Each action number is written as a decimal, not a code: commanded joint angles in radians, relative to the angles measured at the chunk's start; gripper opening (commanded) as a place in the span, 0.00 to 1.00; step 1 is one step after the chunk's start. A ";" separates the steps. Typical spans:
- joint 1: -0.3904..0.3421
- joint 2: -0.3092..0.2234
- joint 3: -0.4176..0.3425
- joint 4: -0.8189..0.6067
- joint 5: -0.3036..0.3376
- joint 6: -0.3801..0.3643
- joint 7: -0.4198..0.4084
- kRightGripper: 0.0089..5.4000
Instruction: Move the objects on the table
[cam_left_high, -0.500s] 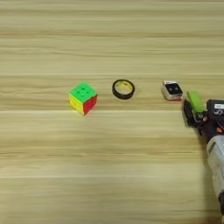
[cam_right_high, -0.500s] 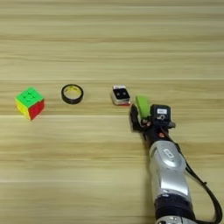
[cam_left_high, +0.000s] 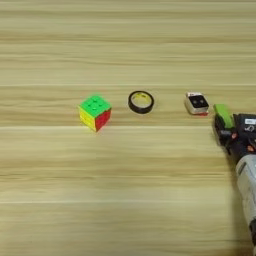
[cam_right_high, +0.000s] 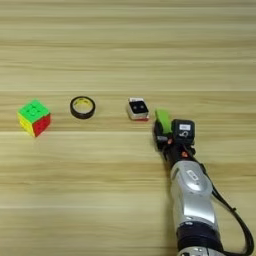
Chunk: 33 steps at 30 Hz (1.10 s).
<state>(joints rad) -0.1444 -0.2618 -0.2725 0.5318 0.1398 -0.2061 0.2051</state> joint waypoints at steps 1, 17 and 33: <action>-0.035 -0.031 0.000 -0.038 -0.006 -0.001 -0.006 0.33; -0.023 -0.034 0.003 -0.116 -0.005 0.012 -0.007 0.25; -0.032 -0.024 0.101 -0.522 -0.032 0.183 0.020 0.25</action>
<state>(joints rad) -0.1078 -0.2725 -0.2075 0.1098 0.1175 -0.0334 0.2103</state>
